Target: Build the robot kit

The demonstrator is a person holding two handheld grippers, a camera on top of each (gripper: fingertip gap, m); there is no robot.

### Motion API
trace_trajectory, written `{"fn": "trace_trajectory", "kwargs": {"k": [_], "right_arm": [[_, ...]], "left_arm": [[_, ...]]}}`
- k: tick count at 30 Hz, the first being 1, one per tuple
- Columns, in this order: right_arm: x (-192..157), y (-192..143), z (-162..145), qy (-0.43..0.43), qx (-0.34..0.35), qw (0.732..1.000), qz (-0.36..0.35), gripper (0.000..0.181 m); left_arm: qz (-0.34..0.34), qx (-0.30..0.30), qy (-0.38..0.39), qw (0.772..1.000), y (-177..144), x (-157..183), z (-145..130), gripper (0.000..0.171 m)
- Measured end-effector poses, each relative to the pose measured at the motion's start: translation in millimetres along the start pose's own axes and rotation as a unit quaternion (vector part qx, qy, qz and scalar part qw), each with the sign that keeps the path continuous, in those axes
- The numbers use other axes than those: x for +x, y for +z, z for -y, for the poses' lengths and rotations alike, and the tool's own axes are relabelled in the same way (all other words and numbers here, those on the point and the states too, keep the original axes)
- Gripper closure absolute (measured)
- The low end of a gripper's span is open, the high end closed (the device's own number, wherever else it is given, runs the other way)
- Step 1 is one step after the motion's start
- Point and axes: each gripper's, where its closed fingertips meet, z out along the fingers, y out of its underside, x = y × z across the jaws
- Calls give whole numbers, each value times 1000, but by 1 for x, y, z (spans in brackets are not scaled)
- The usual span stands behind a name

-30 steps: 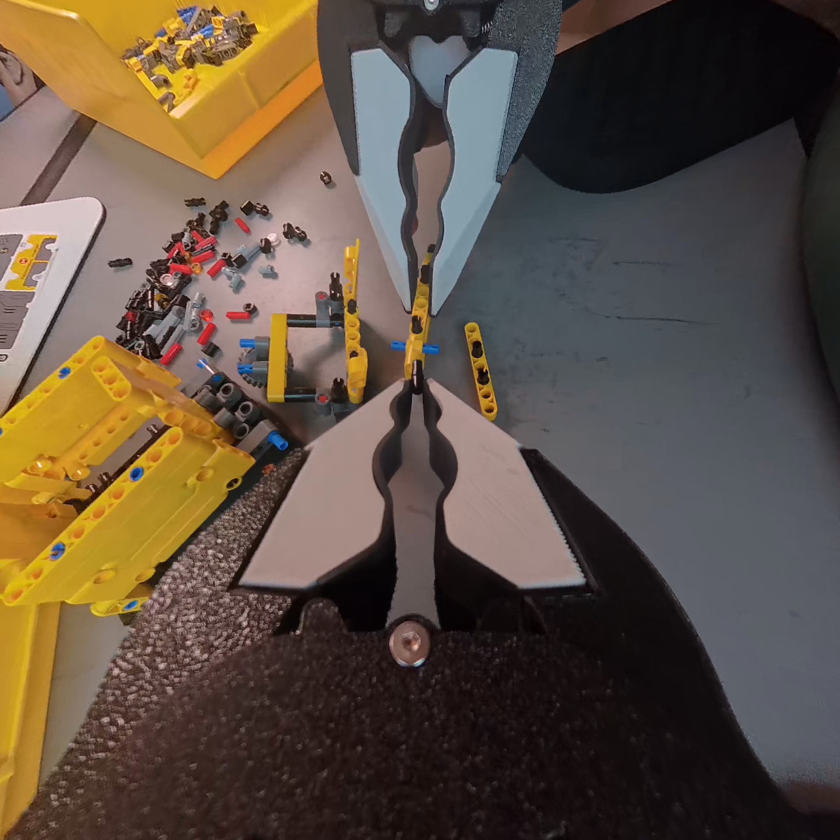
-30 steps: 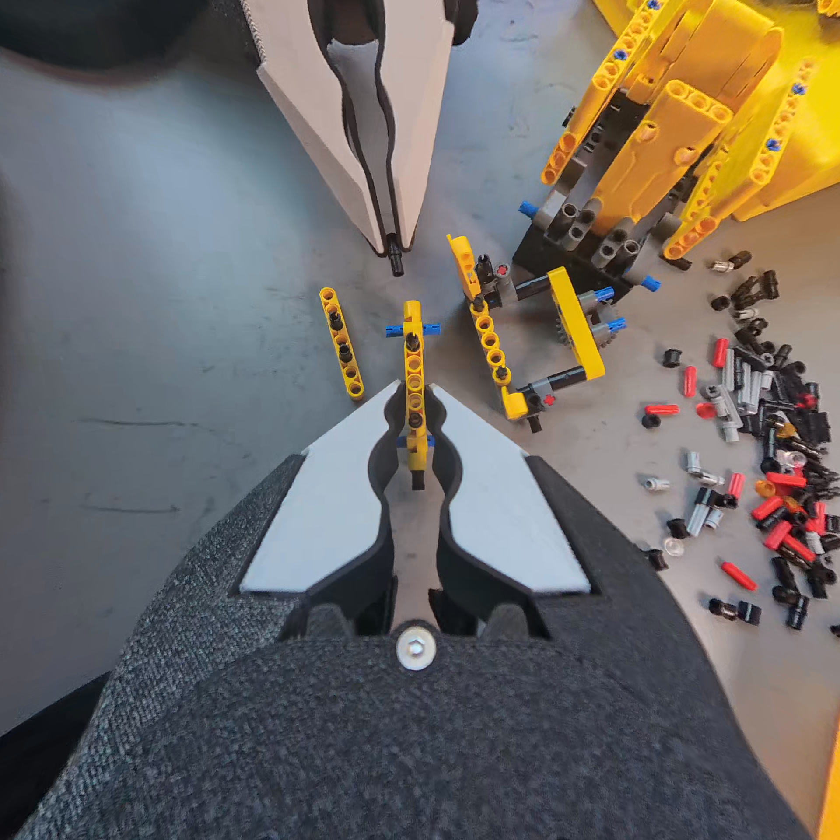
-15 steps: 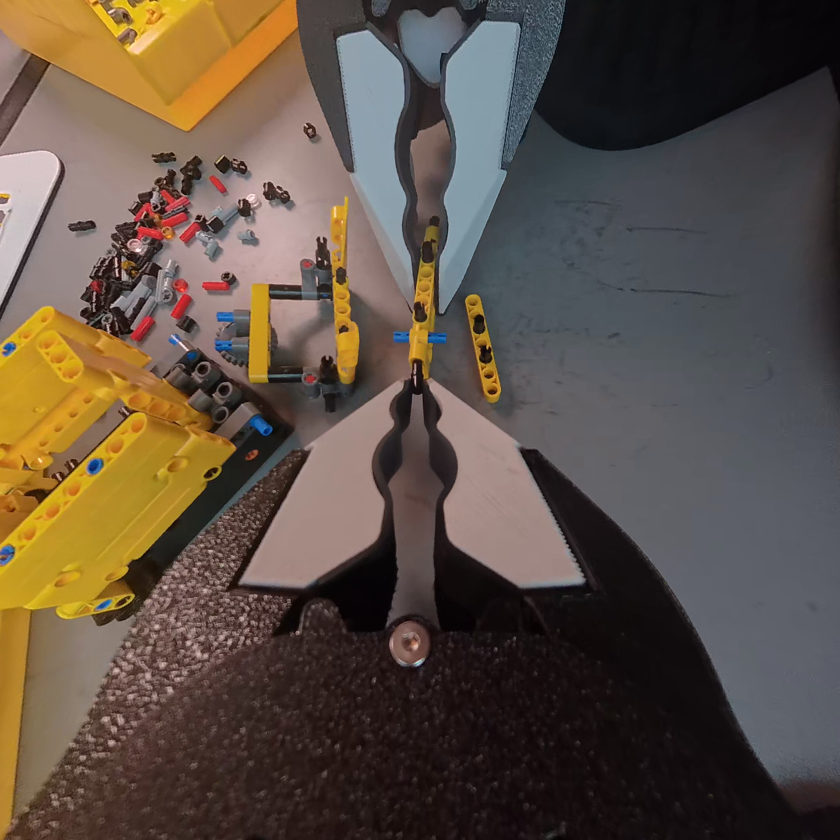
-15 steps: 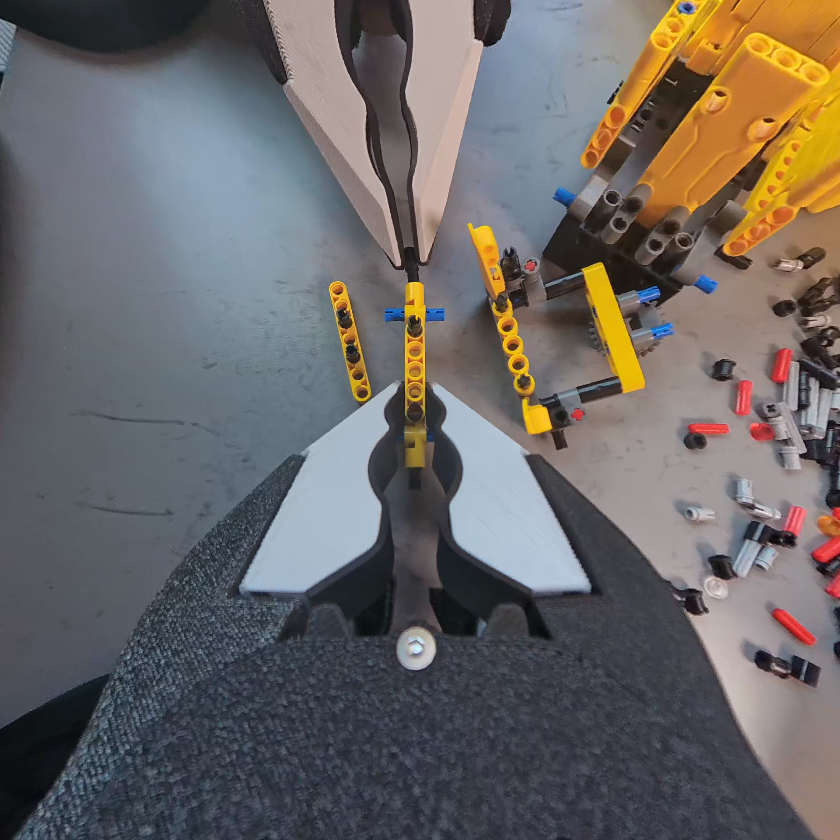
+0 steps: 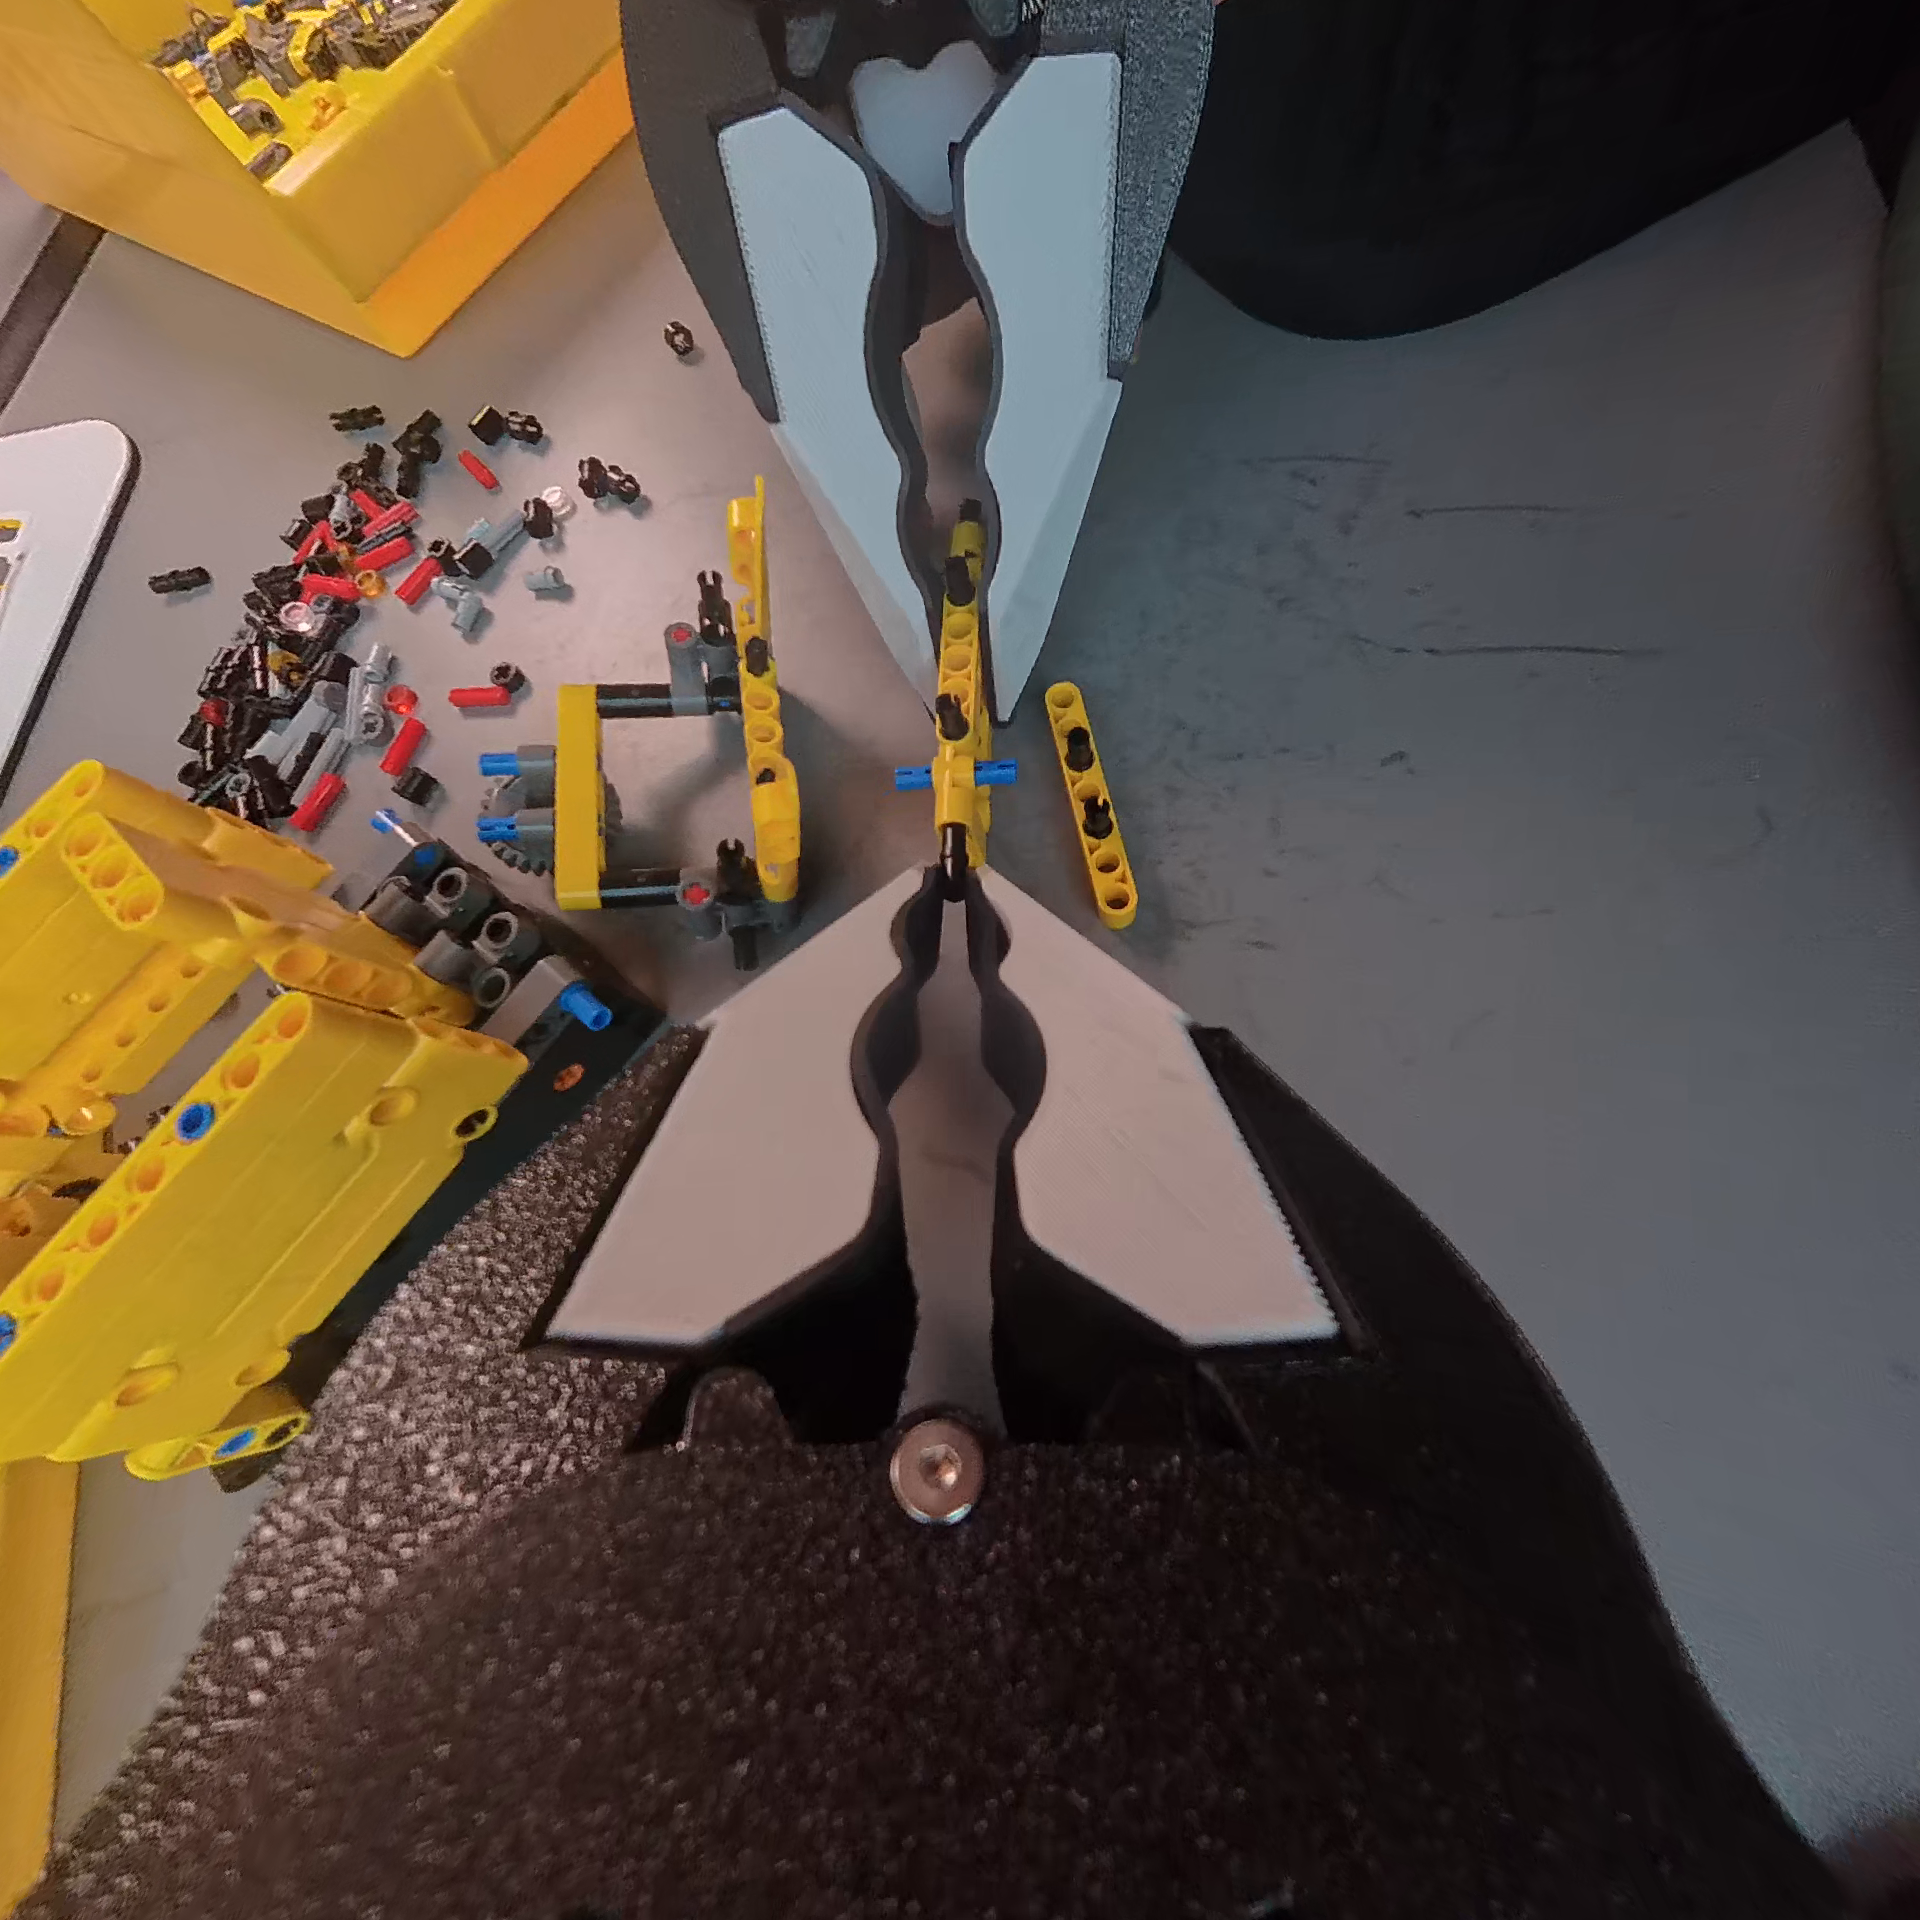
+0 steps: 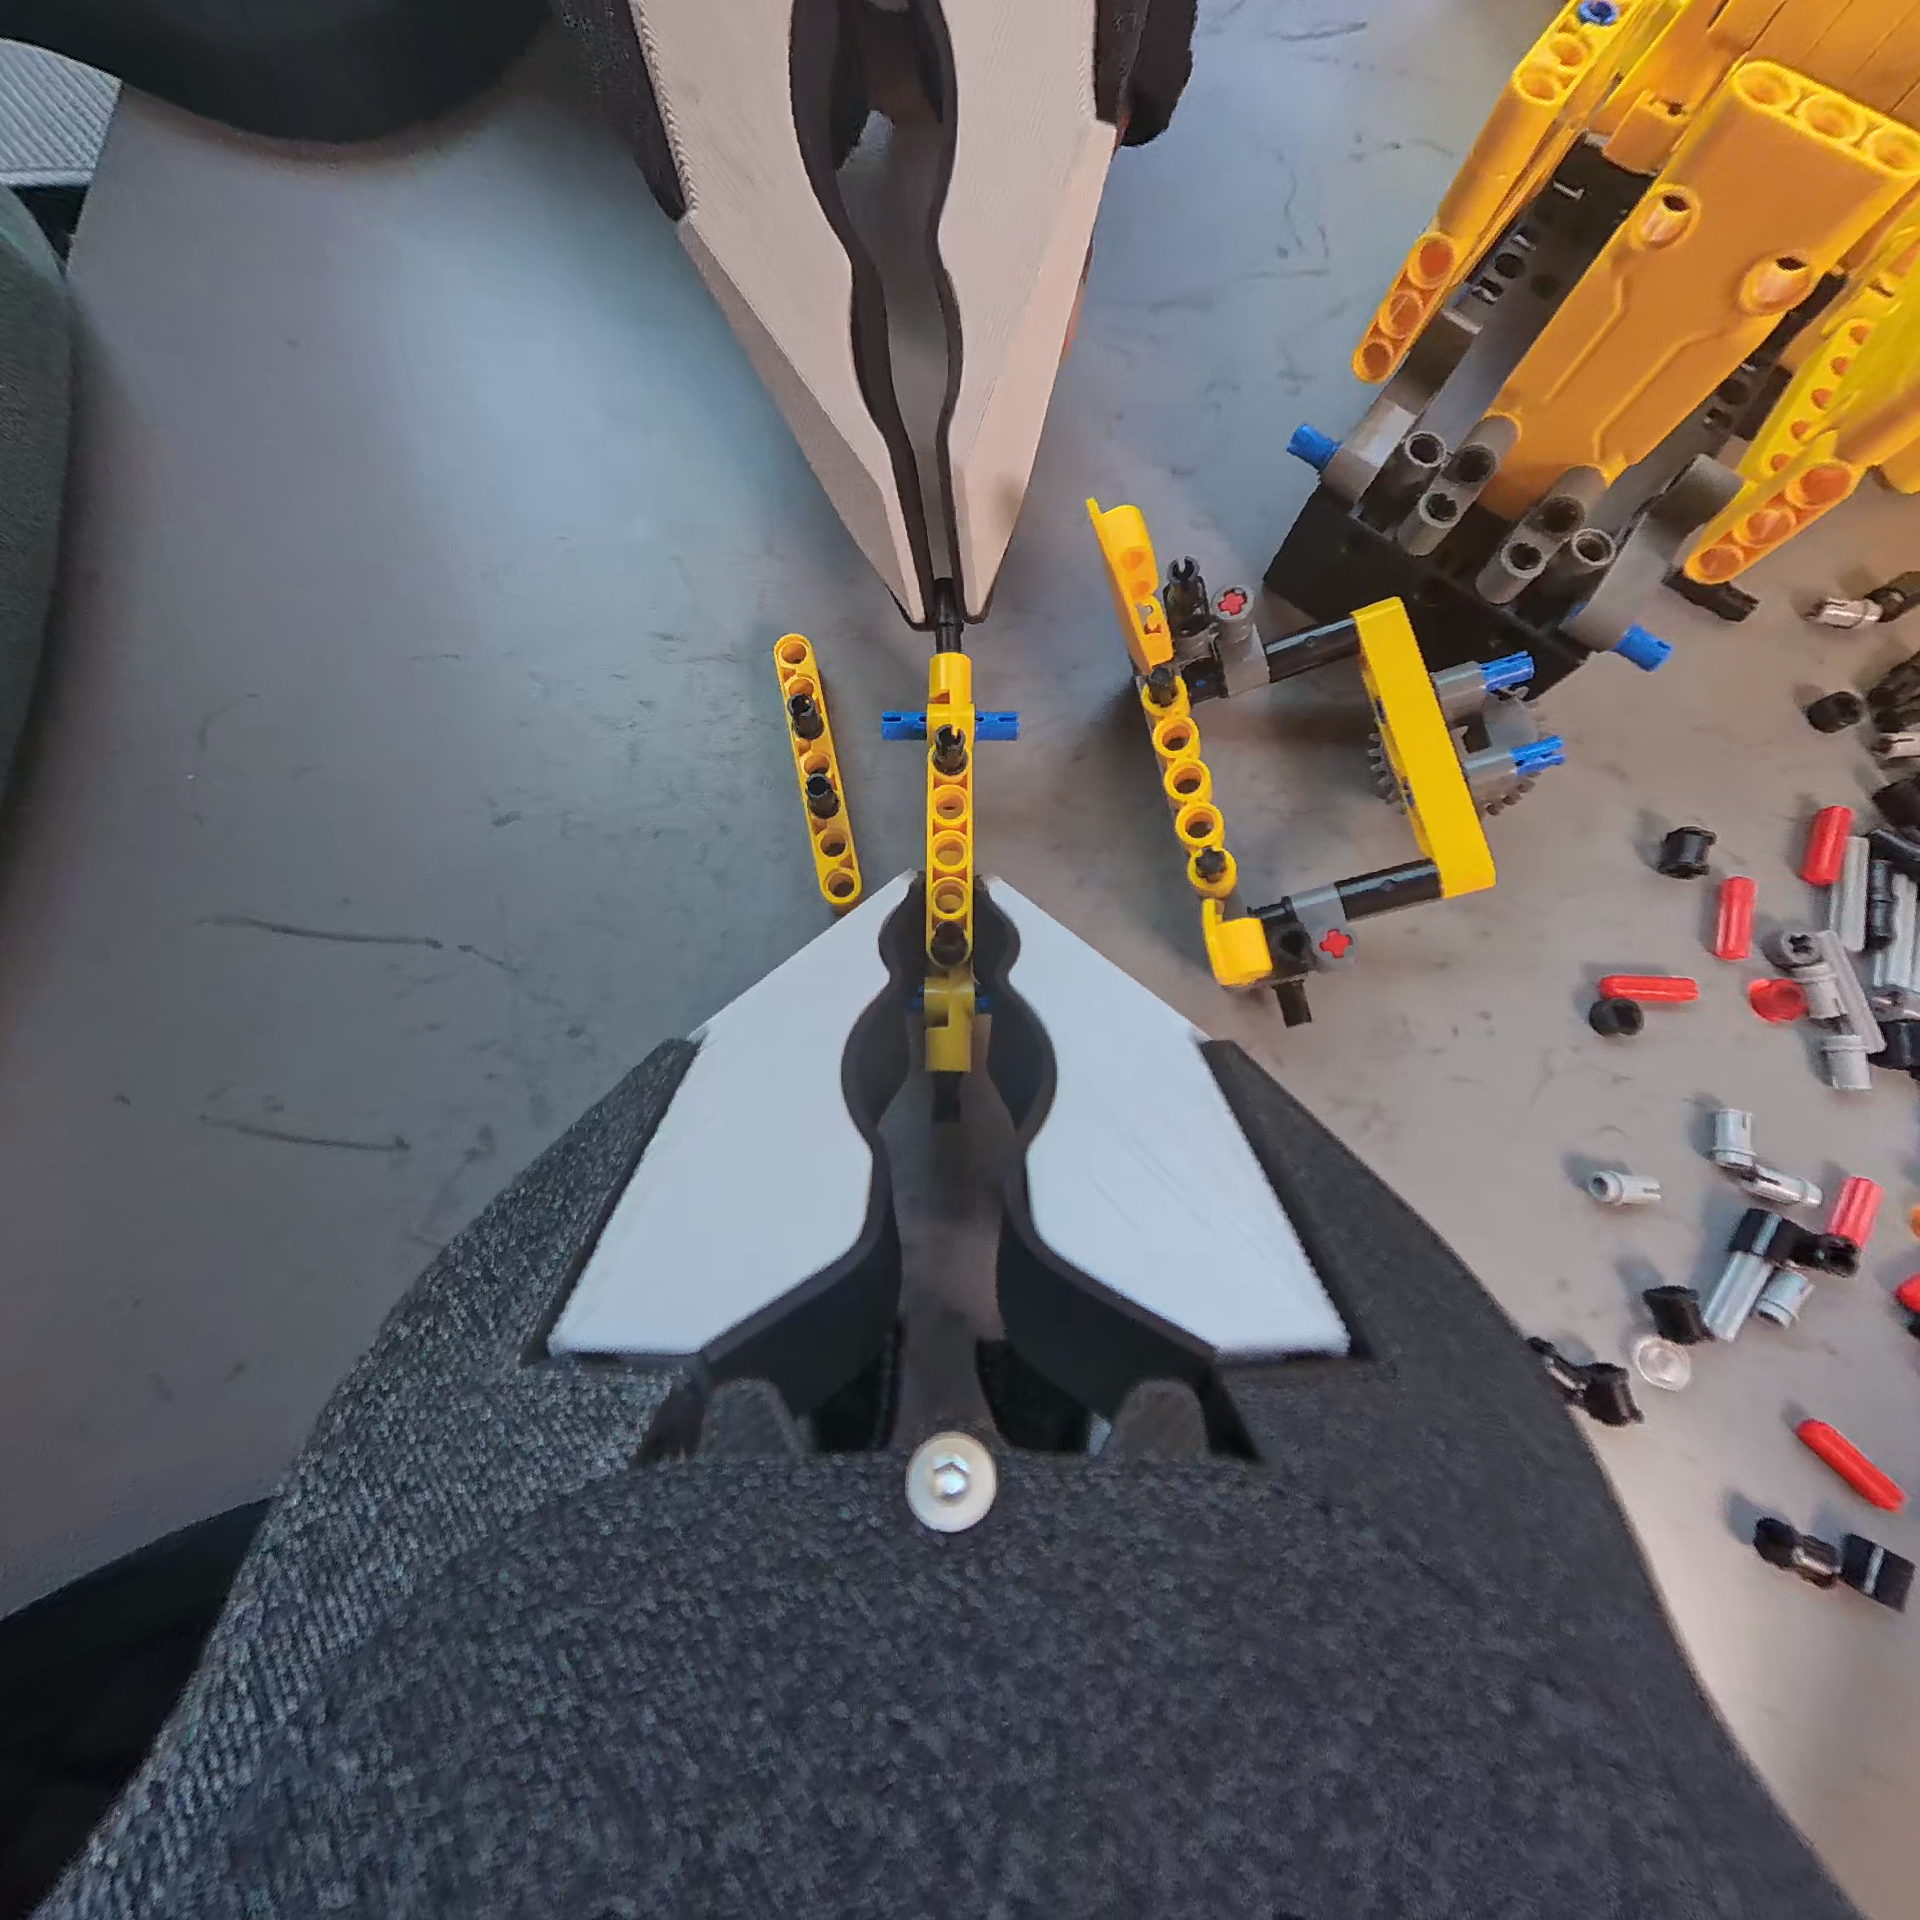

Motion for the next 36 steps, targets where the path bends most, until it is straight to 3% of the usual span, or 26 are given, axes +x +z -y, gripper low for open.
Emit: {"fn": "trace_trajectory", "kwargs": {"k": [13, 29, 36], "right_arm": [[-1, 0, 0, 6, -13, 1000, 5, 176], [-6, 5, 3, -20, -115, 993, 4, 176], [-6, 7, 4, -3, -119, 993, 11, 176]], "left_arm": [[-6, -14, -10, 1000, 3, 0, -3, 169], [-48, -70, -29, 996, -6, 4, -4, 169], [-60, -79, -47, 994, -5, 4, -8, 169]]}}
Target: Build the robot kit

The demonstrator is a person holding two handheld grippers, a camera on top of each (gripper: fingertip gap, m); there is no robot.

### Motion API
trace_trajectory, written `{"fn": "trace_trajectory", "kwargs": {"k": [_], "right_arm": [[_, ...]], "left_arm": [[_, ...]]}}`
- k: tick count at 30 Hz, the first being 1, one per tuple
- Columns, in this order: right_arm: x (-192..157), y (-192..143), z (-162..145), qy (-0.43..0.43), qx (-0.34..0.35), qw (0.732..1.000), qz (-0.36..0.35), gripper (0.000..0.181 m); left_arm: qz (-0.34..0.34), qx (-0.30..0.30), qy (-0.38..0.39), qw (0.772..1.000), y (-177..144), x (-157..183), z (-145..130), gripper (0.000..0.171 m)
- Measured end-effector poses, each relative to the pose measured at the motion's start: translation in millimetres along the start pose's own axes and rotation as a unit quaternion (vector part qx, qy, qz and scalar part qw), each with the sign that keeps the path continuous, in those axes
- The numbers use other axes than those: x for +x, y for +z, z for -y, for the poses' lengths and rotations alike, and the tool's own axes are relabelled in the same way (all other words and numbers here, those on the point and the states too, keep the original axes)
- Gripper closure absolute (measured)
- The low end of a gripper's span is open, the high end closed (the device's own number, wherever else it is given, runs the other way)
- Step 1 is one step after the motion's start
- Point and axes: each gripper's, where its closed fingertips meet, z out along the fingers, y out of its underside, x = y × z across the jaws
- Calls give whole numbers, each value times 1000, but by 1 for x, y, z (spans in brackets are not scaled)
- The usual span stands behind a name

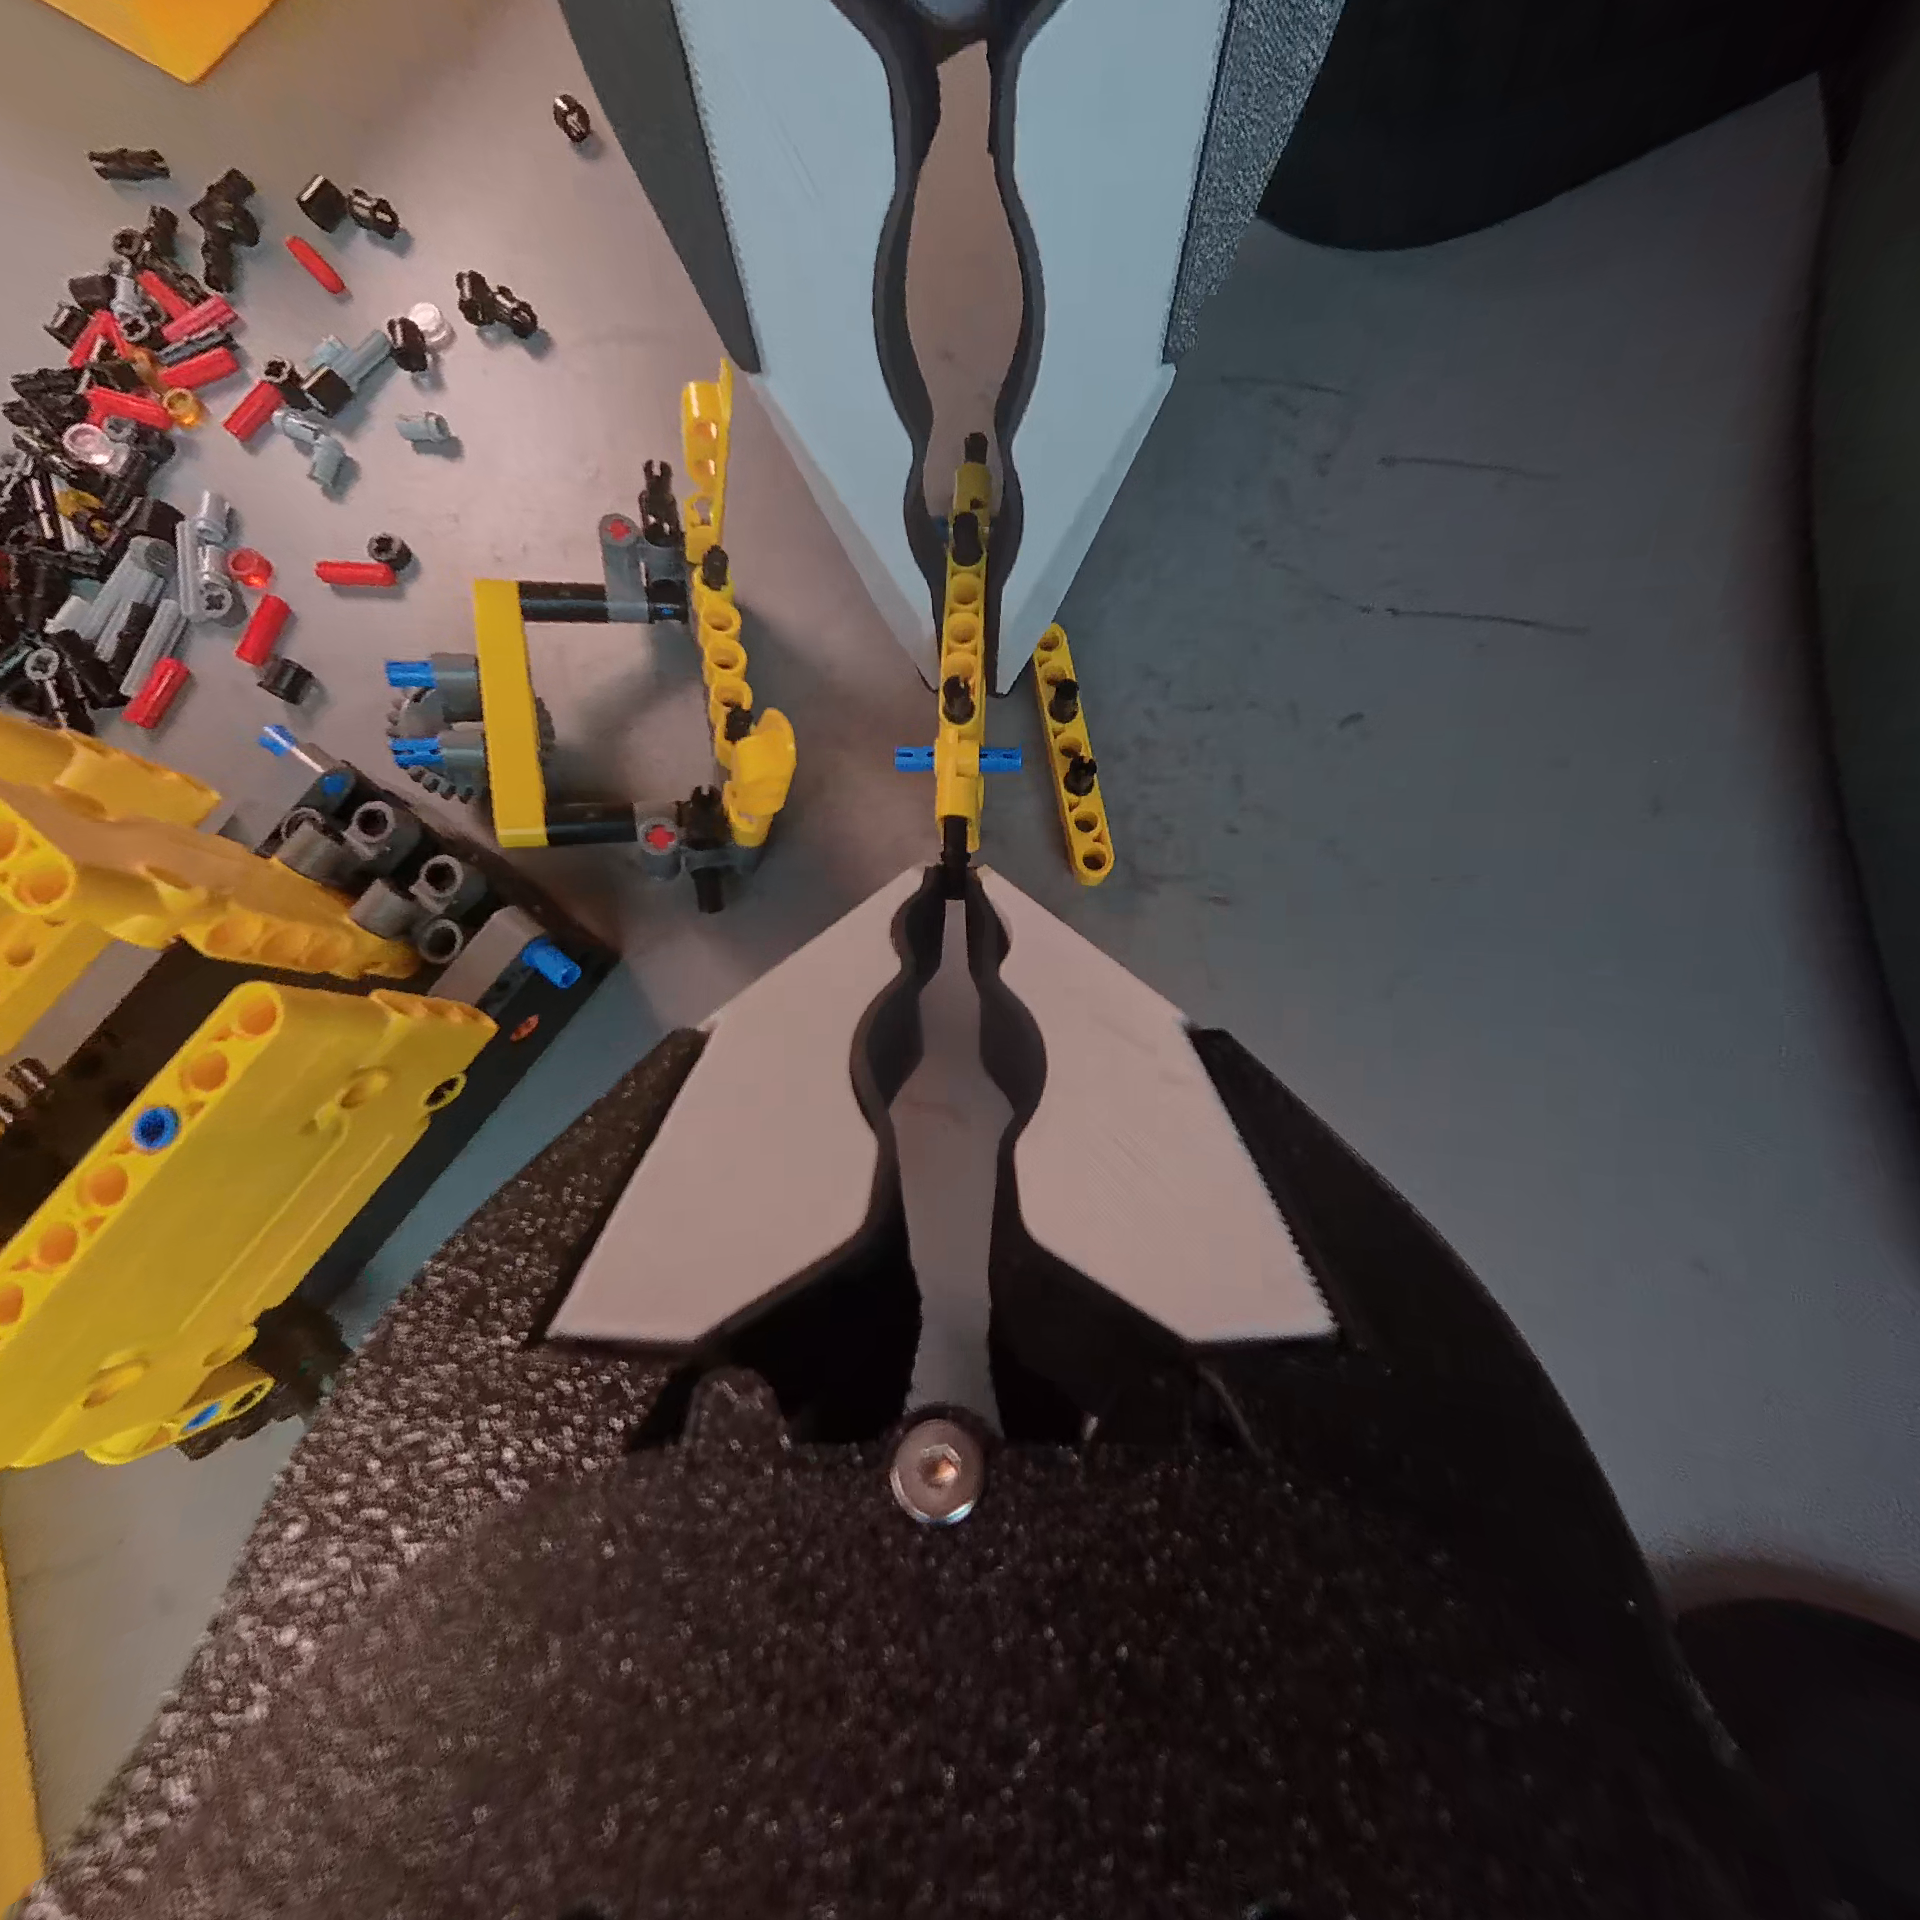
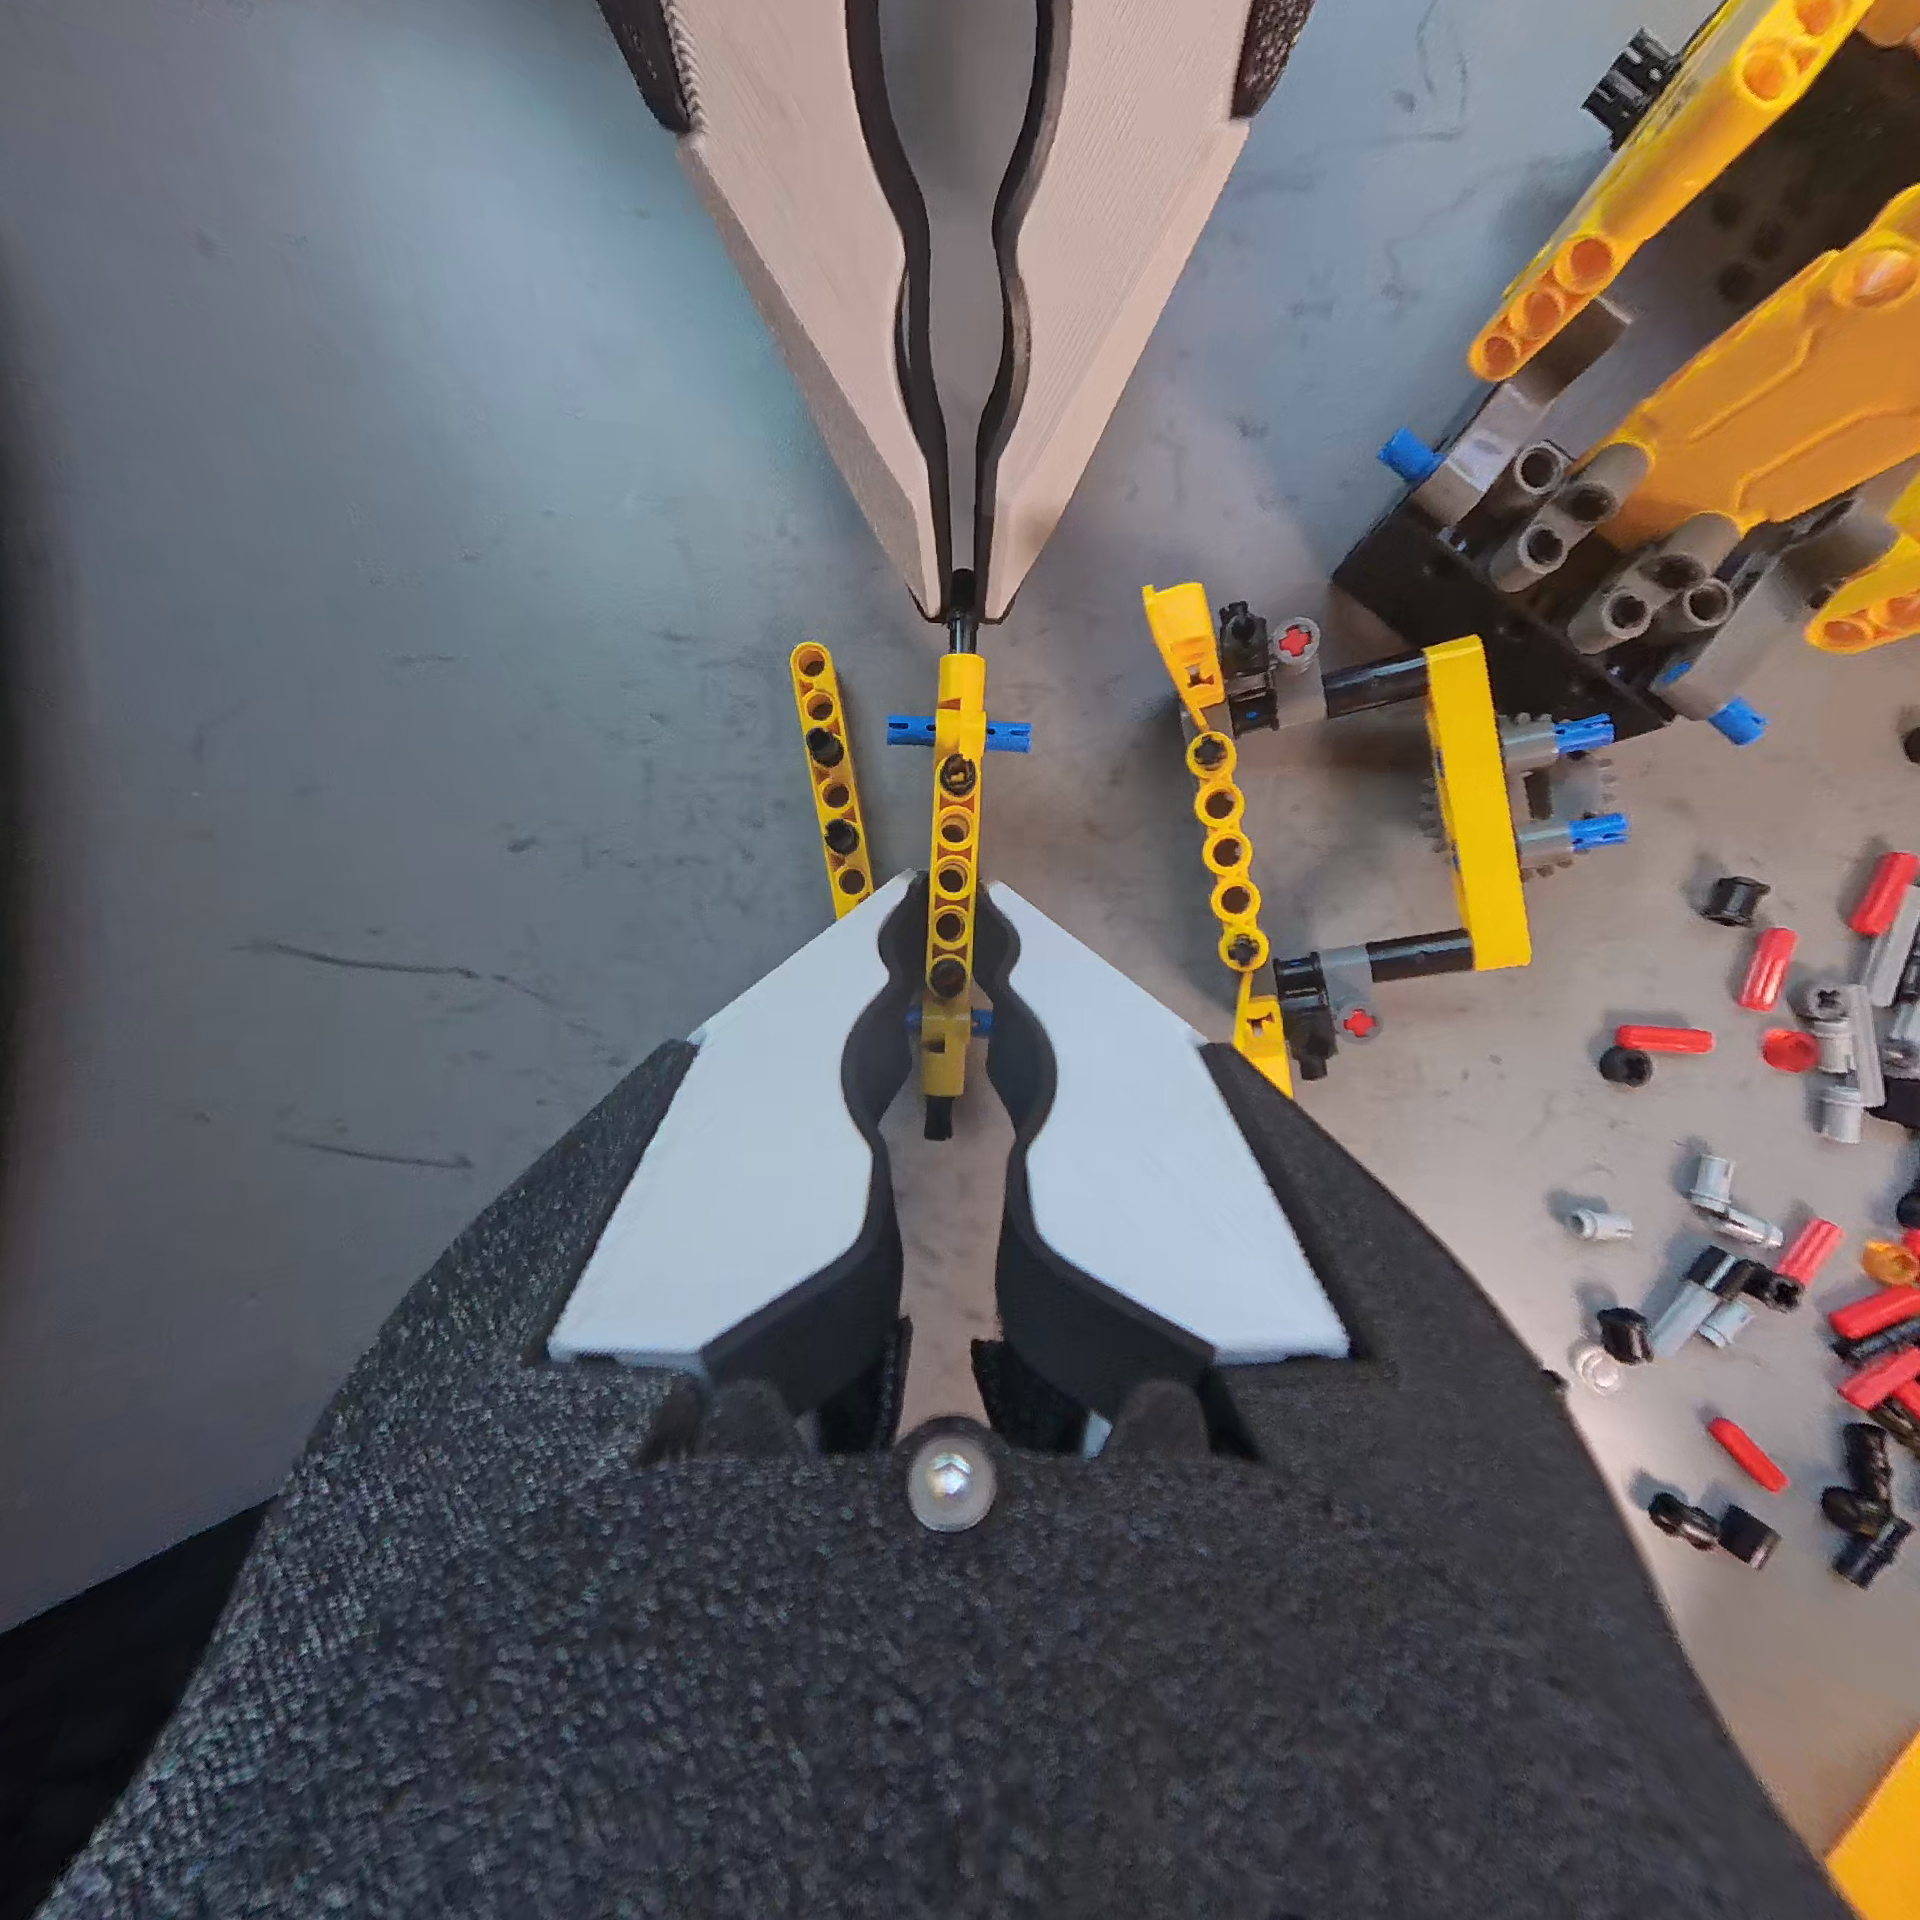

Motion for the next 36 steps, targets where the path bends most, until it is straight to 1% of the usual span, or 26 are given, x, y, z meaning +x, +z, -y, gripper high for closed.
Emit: {"fn": "trace_trajectory", "kwargs": {"k": [8, 11, 15, 18, 19, 23, 26, 27, 28, 30, 32, 36], "right_arm": [[0, 0, 0, 3, -2, 1000, -6, 176], [0, 0, 0, 8, -1, 1000, -9, 176], [2, -2, 0, 8, -16, 1000, -19, 176], [0, -1, -2, 17, -18, 1000, -8, 176], [0, -1, -2, 17, -17, 1000, -7, 176], [1, -1, -1, 20, 8, 1000, -11, 175], [-3, -3, 4, 27, 38, 999, -3, 165], [-3, -4, 7, 26, 46, 999, -7, 165], [-2, -4, 8, 22, 53, 998, -11, 166], [-1, -4, 12, 12, 63, 998, -21, 174], [-2, -3, 14, 4, 63, 998, -25, 175], [-1, -3, 13, 13, 64, 998, -17, 175]], "left_arm": [[-32, -52, 25, 998, 0, 3, -2, 169], [-42, -62, 29, 997, -2, 3, 0, 169], [-55, -50, -26, 997, -3, -2, 5, 169], [-77, -43, -77, 993, 1, 2, 3, 169], [-81, -41, -80, 993, 2, 4, 2, 169], [-71, -49, -68, 994, 1, 5, 1, 169], [-70, -54, -59, 994, 1, 6, 1, 169], [-68, -57, -56, 995, 1, 6, 1, 169], [-67, -60, -53, 995, 1, 6, 1, 169], [-65, -74, -47, 994, 2, 6, 0, 169], [-65, -85, -41, 993, 5, 7, -1, 169], [-66, -64, -53, 994, 2, 5, 4, 169]]}}
